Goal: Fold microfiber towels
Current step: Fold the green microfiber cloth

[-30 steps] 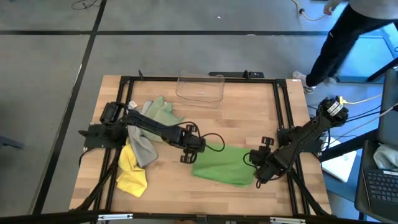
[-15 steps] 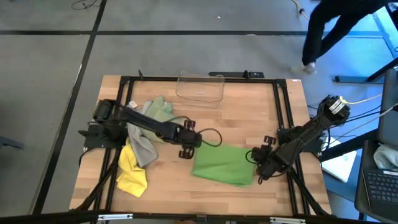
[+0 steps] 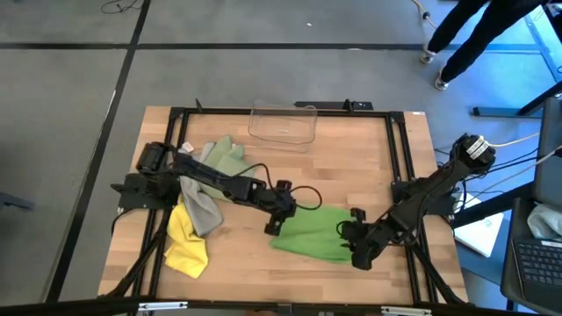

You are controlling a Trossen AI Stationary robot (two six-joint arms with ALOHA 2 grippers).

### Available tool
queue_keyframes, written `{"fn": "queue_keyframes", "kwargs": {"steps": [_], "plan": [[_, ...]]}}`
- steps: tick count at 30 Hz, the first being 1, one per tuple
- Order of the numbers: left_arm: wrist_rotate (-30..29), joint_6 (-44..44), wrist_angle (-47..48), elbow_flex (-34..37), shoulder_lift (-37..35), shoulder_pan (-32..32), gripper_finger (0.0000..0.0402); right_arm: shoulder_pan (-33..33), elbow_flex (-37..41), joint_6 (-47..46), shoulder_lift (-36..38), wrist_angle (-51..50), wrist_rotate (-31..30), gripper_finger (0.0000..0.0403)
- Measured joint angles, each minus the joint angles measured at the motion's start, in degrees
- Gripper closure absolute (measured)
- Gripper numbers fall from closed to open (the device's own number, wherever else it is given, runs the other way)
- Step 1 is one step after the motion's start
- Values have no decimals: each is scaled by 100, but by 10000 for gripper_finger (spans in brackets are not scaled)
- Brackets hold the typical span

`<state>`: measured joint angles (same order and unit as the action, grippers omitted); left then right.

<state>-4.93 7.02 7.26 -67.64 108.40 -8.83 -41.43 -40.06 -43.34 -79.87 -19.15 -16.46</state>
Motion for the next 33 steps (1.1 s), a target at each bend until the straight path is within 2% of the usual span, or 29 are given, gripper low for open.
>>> {"fn": "queue_keyframes", "kwargs": {"steps": [6, 9, 12, 17, 21, 30, 33], "plan": [[12, 36, -511, 4, 323, 307, 319, 294, -44, 654, -631, 903, -331, 280], [358, 56, -751, -11, 331, 445, 319, 436, -341, 1130, -1189, 1152, -340, 280], [762, -32, -960, -2, 345, 508, 319, 492, -832, 1530, -1732, 894, -225, 280], [974, -47, -975, -2, 345, 465, 319, 494, -1556, 1651, -2354, 43, -309, 280], [1404, -49, -1365, -9, 419, 330, 319, 479, -1736, 1544, -2436, -149, -307, 280], [1369, -28, -2366, -1, 1027, 273, 319, 303, -1763, 1346, -2431, -128, -296, 280], [1676, -151, -2734, 0, 1204, 303, 319, 168, -1763, 1345, -2431, -125, -296, 280]]}}
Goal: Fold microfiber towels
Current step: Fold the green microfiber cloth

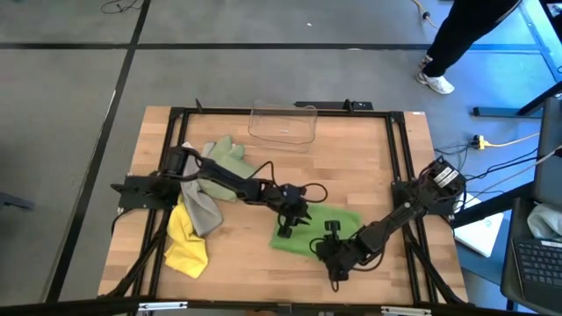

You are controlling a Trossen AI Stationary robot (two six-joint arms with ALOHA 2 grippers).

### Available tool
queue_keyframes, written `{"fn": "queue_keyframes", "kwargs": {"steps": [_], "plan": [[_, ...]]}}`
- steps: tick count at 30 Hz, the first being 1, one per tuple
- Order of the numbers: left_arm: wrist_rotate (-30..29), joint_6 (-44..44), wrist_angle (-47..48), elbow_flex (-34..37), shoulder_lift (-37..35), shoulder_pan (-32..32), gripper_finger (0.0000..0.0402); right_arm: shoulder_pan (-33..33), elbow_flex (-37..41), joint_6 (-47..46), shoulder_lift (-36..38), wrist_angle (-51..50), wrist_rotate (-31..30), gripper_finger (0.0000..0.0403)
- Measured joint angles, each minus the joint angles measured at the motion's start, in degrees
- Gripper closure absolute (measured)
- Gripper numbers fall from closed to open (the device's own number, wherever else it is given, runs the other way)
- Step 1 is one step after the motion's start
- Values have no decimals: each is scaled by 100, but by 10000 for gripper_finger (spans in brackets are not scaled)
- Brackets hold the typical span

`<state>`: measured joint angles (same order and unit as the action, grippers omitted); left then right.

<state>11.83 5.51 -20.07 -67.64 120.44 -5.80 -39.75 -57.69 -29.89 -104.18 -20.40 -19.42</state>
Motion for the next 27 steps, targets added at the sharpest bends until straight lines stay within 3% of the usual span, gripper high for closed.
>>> {"fn": "queue_keyframes", "kwargs": {"steps": [4, 10, 16, 22, 27], "plan": [[3, -34, -187, -2, 152, -2, 319, -75, 0, -2, 0, 3, -26, 280], [-918, -47, 176, -4, 188, 221, 319, -66, 4, 17, 0, 127, 3, 280], [-1079, -74, 250, -3, 188, 421, 319, -67, 4, 45, 0, 136, 153, 280], [-1677, -82, 430, -4, 185, 524, 319, -67, 7, 182, 2, 181, 362, 280], [-1354, -89, 506, -2, 70, 481, 319, -67, 7, 188, 2, 140, 409, 280]]}}
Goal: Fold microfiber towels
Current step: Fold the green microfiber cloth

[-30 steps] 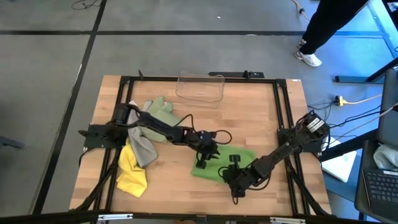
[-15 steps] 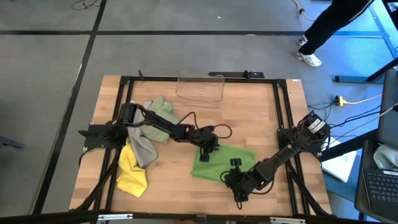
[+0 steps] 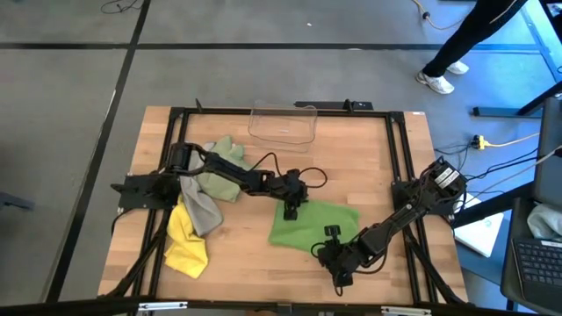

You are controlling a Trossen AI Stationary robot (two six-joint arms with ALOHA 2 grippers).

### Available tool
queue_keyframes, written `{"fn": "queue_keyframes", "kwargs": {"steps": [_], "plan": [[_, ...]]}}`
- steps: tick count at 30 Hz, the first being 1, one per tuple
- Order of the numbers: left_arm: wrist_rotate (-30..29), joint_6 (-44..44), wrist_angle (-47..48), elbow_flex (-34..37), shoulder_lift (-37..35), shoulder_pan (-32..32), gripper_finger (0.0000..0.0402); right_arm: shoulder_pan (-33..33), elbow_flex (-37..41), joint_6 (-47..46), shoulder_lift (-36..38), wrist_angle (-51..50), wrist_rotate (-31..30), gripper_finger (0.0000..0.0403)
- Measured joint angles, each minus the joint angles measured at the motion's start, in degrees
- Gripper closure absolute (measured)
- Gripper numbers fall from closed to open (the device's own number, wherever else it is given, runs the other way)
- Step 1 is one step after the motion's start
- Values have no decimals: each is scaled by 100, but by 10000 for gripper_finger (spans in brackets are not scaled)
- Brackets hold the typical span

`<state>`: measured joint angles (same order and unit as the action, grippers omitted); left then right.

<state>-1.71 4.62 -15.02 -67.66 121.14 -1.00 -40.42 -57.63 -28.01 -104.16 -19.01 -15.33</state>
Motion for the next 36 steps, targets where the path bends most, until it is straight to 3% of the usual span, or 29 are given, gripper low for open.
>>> {"fn": "queue_keyframes", "kwargs": {"steps": [9, 15, 30, 36], "plan": [[164, -46, -63, -9, -388, -403, 319, 8, 2, 171, 0, 12, -334, 280], [129, -105, 151, 9, -14, -450, 319, 28, 2, 175, 0, 150, -361, 280], [78, -151, -558, 0, 289, -190, 319, 88, 501, 0, 22, 617, -160, 280], [74, -436, -565, 0, 289, -200, 319, 93, 173, 455, 22, 552, -774, 280]]}}
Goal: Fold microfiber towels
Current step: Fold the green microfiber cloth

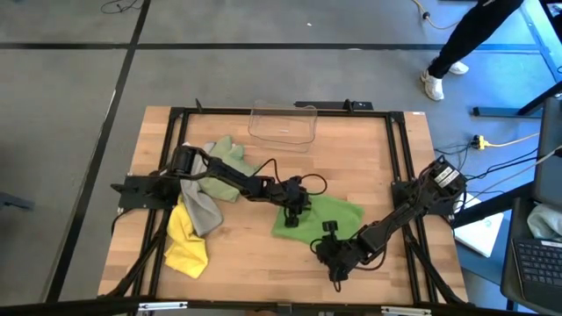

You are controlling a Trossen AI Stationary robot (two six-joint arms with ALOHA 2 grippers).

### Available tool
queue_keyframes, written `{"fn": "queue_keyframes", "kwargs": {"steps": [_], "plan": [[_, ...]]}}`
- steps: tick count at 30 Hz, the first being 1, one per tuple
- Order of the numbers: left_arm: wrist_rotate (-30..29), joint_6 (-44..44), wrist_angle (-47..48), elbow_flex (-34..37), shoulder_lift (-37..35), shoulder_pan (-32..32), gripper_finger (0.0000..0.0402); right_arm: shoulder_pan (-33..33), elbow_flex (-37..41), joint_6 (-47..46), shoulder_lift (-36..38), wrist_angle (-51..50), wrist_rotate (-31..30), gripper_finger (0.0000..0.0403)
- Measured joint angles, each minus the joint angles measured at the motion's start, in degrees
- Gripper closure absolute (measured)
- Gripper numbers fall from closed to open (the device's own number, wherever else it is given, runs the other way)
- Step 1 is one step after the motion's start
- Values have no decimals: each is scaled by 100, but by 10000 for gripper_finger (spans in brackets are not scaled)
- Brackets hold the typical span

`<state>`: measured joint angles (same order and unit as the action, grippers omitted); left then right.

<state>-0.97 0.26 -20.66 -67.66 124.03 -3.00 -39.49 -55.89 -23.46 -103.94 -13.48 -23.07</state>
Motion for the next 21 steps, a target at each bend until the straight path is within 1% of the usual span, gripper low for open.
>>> {"fn": "queue_keyframes", "kwargs": {"steps": [4, 7, 9, 11, 15, 17, 21], "plan": [[-21, 17, -9, 0, 0, -54, 319, 57, -90, 223, 2, -129, -397, 280], [-15, 32, -16, 0, 0, -83, 319, 273, -97, 102, -16, -309, -461, 280], [2, 32, -22, 0, 0, -82, 319, 430, -97, 36, -129, -306, -350, 280], [1, 49, -61, 0, 0, -79, 319, 554, -97, 102, -330, -110, 60, 280], [-27, 174, -75, 0, 0, -77, 319, 685, -143, 190, -742, 682, 842, 280], [-148, 183, -72, 0, 0, -80, 319, 682, -147, 227, -852, 911, 908, 280], [-365, 187, -46, 0, 0, -12, 319, 599, -141, 168, -853, 955, 890, 280]]}}
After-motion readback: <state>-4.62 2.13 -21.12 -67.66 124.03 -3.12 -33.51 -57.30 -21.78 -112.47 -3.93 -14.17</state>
